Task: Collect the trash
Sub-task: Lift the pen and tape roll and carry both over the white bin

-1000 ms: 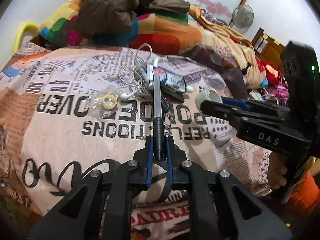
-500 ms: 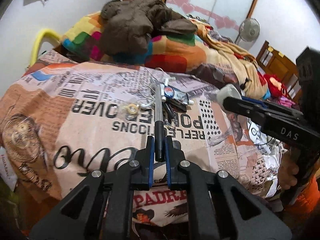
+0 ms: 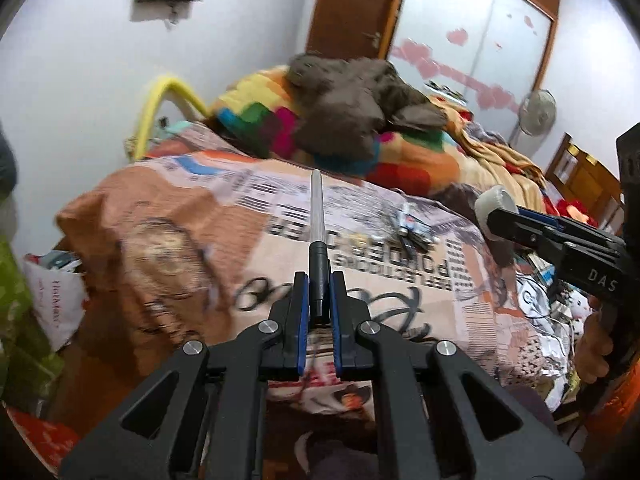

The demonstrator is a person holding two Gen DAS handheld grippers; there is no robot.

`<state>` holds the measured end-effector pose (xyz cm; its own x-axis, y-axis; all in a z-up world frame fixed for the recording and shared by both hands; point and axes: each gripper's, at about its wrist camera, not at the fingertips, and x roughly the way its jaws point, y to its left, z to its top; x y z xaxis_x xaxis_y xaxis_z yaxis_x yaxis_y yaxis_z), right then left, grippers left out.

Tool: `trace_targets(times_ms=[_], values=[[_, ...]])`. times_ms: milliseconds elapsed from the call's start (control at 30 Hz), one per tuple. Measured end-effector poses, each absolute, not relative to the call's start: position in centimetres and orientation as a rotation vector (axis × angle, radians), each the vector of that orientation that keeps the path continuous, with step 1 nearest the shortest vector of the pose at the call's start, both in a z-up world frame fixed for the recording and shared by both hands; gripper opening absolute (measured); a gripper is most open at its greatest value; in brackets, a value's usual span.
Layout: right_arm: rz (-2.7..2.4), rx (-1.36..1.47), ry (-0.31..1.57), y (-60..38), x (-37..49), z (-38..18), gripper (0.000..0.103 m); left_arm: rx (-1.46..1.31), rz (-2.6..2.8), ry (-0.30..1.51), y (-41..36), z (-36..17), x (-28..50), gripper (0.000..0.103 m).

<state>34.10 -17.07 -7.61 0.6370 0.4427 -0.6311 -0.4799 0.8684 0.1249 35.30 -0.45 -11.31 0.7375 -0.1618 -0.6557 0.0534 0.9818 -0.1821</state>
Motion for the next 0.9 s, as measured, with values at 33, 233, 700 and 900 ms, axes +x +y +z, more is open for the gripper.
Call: trace_targets(times_ms=[33, 233, 700, 900], values=[[0.543, -0.061, 0.699, -16.1, 33.6, -7.3, 0.034, -0.159, -0.101, 0.725, 0.5, -11.1, 34.5, 0.009], [0.634, -0.089, 0.689, -10.9, 31.2, -6.7, 0.034, -0.188, -0.001, 0.692, 5.5, -10.3, 30.2, 0.009], [0.855, -0.184, 0.786, 1.5, 27.4, -10.6, 0.034, -0.284, 0.219, 0.737, 16.7, -14.9, 21.7, 0.009], [0.926, -0.235, 0.879, 6.5, 25.8, -14.1, 0.034, -0.334, 0.289, 0.802, 20.5, -19.0, 19.3, 0.009]])
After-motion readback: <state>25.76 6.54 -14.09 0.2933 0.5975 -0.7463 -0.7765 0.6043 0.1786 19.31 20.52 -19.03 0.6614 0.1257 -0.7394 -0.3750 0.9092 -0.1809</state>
